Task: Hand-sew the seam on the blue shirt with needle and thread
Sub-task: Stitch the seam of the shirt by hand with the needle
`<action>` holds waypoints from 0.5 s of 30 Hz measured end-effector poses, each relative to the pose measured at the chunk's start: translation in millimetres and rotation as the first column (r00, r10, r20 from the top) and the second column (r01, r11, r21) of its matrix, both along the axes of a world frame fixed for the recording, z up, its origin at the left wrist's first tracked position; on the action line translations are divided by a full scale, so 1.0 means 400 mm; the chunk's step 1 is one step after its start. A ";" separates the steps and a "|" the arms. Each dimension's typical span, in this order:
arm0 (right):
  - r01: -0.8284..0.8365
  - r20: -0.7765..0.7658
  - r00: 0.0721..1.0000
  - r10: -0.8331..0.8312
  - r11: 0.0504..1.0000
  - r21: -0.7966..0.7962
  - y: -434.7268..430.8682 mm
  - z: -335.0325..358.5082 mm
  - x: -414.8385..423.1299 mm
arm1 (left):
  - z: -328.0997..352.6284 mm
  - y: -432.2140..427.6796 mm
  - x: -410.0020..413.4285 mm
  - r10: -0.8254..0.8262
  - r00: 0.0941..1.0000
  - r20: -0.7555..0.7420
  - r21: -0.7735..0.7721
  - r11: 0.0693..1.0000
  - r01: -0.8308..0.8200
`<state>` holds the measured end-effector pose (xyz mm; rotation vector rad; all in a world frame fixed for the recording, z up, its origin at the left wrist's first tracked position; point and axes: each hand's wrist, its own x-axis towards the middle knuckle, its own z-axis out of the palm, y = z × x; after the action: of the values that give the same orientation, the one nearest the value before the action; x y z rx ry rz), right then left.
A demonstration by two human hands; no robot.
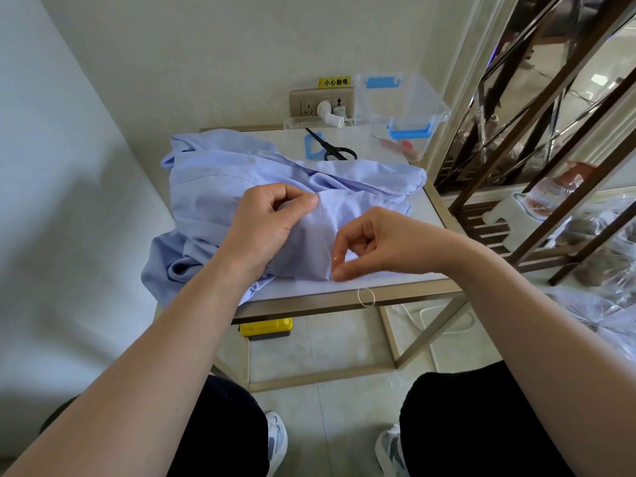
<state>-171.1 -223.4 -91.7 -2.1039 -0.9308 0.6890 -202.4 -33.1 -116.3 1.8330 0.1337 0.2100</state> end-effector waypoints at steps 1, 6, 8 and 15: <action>0.078 0.014 0.997 -0.078 0.996 0.041 -0.002 -0.001 0.006 | 0.001 0.001 0.000 0.000 1.000 -0.002 -0.003 1.000 0.000; 0.418 -0.100 0.907 -0.408 0.850 0.322 -0.008 -0.008 0.041 | 0.007 0.004 -0.005 -0.042 0.999 -0.007 -0.009 0.999 0.042; 0.413 -0.089 0.907 -0.411 0.830 0.375 -0.008 -0.008 0.043 | 0.010 0.004 -0.010 -0.057 0.998 0.000 0.012 0.998 0.057; 0.438 -0.160 0.896 -0.414 0.760 0.480 0.004 0.001 0.038 | 0.015 0.011 -0.020 -0.079 0.997 0.024 0.046 0.996 0.078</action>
<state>-155.9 -222.0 -91.2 -1.7184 -0.4947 0.2126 -210.4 -28.6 -110.3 1.8759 0.0392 0.1828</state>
